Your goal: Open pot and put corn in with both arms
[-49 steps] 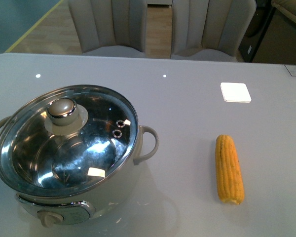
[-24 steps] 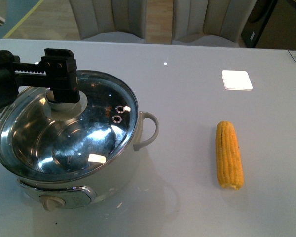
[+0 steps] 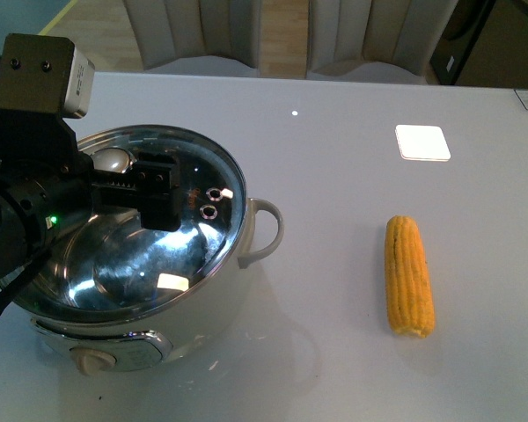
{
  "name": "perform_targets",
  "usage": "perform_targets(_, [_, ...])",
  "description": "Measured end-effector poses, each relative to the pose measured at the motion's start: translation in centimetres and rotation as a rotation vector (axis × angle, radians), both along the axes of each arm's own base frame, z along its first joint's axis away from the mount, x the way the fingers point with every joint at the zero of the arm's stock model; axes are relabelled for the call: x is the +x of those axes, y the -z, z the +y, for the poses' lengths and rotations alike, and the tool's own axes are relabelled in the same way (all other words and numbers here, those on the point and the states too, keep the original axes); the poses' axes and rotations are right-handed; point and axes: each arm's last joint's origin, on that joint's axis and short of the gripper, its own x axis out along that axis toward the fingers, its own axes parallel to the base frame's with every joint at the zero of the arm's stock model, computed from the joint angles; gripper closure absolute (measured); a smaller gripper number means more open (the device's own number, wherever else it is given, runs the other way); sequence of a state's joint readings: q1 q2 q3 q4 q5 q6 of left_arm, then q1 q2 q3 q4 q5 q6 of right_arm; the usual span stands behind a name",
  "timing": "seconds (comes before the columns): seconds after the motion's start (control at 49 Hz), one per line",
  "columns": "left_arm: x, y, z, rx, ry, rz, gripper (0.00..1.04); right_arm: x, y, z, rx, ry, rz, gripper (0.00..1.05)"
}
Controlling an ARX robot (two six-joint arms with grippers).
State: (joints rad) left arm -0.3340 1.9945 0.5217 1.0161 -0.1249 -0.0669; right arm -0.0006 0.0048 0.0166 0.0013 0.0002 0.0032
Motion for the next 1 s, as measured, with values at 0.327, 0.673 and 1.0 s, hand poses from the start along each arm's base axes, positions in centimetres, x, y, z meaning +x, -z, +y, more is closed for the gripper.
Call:
perform_targets(0.327, [0.24,0.16,-0.29,0.005,-0.012,0.014,0.07,0.0,0.0,0.0,0.0,0.0,0.0,0.09])
perform_targets(0.673, [0.53,0.03,-0.72,0.01,-0.012,0.016,0.51,0.0,0.0,0.0,0.0,0.0,0.0,0.09])
perform_targets(1.0, [0.58,-0.01,-0.71,0.019,-0.018,0.013,0.62,0.0,0.0,0.0,0.0,0.0,0.0,0.09])
